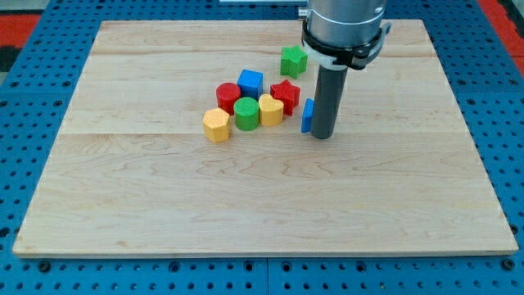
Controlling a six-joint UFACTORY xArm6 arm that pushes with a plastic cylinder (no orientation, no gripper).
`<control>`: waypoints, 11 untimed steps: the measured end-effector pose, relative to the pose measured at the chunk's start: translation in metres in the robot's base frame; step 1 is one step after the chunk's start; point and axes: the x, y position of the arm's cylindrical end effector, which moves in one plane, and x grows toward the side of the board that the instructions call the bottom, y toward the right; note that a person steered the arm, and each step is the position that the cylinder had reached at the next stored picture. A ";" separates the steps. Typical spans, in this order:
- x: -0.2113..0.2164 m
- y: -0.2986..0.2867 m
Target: Move the yellow hexagon below to the yellow heart
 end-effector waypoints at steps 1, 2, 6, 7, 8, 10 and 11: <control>0.000 -0.011; 0.000 -0.022; 0.054 -0.093; 0.051 -0.178; 0.025 -0.224; -0.017 -0.209; -0.007 -0.193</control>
